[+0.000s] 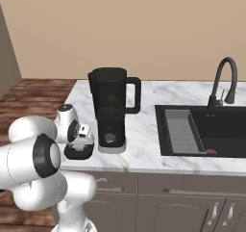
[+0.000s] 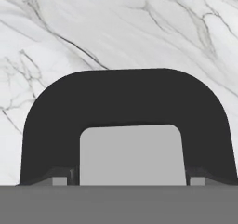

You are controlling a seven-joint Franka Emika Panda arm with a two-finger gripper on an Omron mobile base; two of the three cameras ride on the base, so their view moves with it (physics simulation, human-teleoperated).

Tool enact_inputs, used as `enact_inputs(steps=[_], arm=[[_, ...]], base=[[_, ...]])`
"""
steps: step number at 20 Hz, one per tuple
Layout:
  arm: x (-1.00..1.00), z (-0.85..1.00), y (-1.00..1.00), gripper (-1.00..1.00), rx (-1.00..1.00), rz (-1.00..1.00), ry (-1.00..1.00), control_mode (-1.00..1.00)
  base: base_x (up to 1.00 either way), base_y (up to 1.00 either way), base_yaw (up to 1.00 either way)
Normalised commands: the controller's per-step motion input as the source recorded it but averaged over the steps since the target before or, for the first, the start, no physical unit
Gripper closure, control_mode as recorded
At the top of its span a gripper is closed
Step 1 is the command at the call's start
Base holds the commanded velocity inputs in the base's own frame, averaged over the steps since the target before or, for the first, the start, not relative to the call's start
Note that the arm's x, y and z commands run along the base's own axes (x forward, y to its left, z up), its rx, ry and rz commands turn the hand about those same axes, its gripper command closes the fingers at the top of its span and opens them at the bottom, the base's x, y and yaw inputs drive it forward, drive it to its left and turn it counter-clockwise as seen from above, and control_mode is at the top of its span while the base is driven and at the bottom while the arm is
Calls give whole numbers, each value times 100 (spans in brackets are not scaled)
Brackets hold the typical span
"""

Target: Grab the garlic and lemon wedge from the fridge, place them in the blender, close the lid, and turn on the blender to create a marinade.

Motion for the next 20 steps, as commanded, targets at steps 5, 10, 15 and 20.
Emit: enact_inputs(steps=[5,10,15,20], arm=[[-3,-6,0,100,0,-1,0,-100],[-8,47,0,100,0,-1,0,-100],[-5,68,0,100,0,0,0,-100],[-2,81,0,100,0,0,0,-100]], base=[[0,0,0],[0,0,0],[0,0,0],[0,0,0]])
